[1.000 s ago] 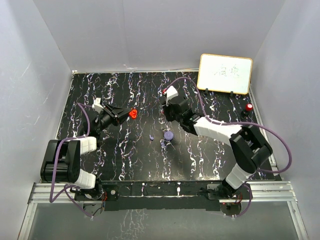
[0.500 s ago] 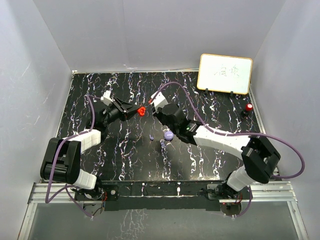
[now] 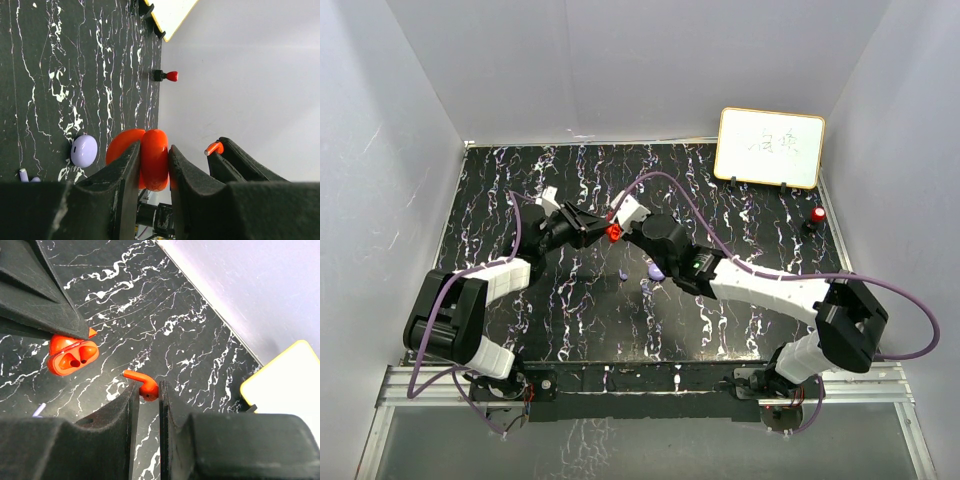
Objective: Insert the wireless bluetooth earbuds into the charging case
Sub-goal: Place the earbud in the charging case.
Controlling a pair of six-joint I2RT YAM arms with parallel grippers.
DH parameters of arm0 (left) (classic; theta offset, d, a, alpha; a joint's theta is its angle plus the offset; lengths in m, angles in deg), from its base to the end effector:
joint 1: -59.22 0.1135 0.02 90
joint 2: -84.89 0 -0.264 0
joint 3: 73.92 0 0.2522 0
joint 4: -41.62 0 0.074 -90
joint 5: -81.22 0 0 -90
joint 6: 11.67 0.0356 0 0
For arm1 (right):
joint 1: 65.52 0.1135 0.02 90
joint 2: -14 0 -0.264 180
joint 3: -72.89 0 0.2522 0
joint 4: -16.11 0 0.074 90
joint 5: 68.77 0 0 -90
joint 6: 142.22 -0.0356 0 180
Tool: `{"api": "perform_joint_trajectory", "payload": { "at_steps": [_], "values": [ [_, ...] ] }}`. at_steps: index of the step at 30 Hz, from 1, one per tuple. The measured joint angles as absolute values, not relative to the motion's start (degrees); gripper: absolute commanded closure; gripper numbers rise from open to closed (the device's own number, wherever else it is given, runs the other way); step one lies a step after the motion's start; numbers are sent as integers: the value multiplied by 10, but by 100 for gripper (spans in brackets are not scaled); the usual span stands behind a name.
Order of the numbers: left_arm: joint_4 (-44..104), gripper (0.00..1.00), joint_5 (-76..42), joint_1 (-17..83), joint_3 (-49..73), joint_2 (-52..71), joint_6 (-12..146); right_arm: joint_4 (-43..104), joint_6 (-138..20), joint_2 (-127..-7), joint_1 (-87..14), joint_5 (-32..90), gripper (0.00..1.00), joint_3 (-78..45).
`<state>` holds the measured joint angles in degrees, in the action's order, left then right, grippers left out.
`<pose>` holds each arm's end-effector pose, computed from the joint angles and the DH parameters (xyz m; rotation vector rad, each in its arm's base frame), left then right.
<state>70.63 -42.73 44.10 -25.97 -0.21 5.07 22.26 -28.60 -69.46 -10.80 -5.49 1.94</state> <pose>0.2854 -0.0977 0.2096 -0.4893 1.9275 -1.5827 0.2074 0.2654 0.2873 -0.9164 1.6199 -0.0667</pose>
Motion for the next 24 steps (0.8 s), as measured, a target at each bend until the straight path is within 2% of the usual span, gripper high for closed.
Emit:
{"api": "perform_joint_trajectory", "payload": {
  "at_steps": [24],
  "values": [
    [695,100,-414,432,-250,-13,48,223,-188,-753,-54,-115,94,12]
  ]
}}
